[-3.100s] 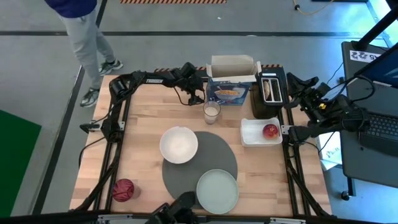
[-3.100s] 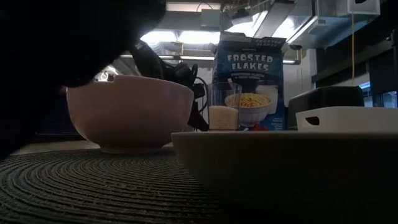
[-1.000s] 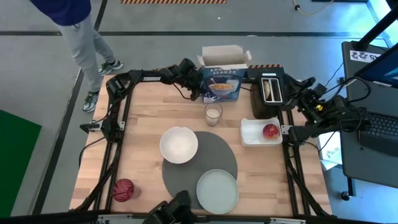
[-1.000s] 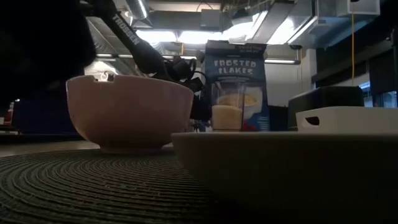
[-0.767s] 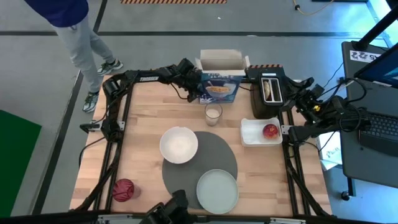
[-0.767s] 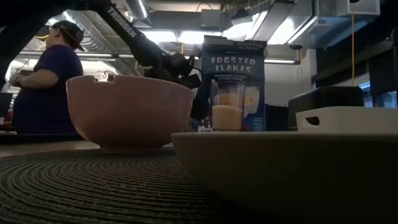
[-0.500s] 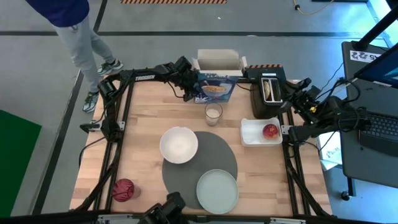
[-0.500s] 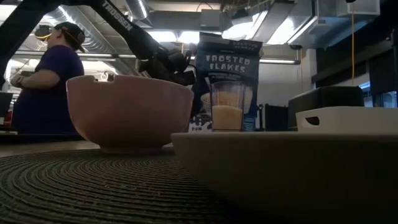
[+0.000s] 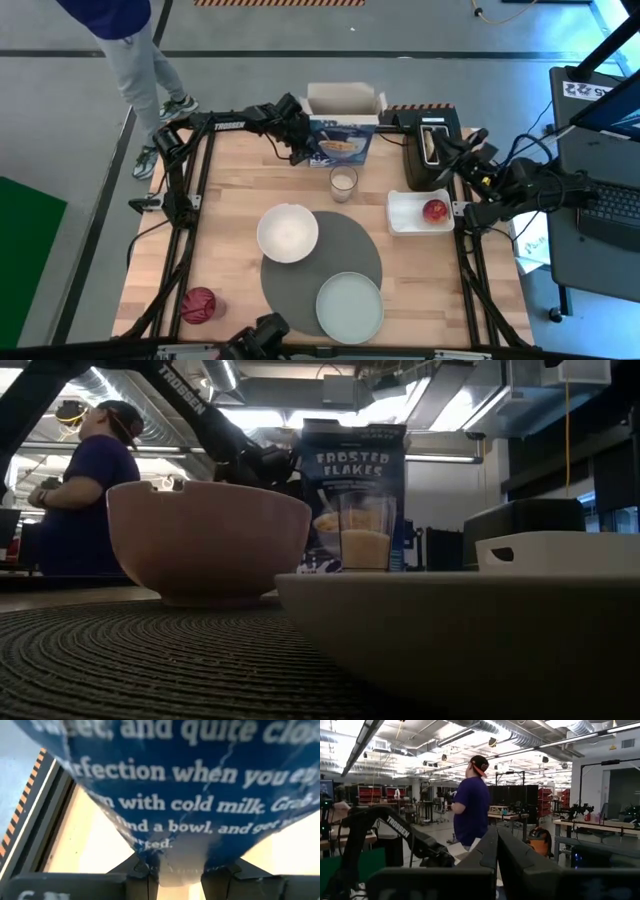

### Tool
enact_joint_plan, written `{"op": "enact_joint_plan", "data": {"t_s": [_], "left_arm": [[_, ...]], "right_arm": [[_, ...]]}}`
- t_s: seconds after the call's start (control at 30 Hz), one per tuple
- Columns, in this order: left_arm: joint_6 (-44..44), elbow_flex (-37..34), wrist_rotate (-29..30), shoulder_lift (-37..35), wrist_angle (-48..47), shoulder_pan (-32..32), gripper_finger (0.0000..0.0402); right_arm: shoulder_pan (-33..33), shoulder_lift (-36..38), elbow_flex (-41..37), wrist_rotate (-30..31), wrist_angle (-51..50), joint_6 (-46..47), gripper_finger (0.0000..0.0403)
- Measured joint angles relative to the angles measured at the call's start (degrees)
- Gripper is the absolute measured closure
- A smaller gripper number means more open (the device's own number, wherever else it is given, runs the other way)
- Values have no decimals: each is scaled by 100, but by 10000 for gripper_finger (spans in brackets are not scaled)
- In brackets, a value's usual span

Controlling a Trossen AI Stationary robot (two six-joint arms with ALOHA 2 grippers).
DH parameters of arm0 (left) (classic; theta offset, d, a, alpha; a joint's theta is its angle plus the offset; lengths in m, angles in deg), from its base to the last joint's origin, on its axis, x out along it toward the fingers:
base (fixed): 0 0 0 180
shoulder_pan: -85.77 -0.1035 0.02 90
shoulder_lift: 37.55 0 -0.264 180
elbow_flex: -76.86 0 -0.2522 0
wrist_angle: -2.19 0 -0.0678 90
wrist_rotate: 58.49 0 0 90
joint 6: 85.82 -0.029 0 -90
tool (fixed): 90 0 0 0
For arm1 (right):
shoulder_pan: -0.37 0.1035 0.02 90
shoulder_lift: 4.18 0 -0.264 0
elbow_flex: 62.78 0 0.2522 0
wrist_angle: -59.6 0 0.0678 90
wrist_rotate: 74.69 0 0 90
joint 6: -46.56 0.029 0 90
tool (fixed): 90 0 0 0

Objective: Arrange a breakfast setting
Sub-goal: Pour the cereal into the white bowl

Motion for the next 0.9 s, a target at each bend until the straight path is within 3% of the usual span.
{"op": "enact_joint_plan", "data": {"t_s": [0.13,0.4,0.77,0.9], "left_arm": [[-274,-21,-267,0,-180,-16,288],[-377,-33,-232,4,-167,16,284],[-576,-60,-455,30,41,-36,281],[-556,-74,-677,50,87,-65,251]], "right_arm": [[0,-32,0,-237,11,2,393],[0,-32,0,-472,52,37,393],[0,-32,0,-490,-105,55,393],[0,-32,0,-490,-103,55,393]]}}
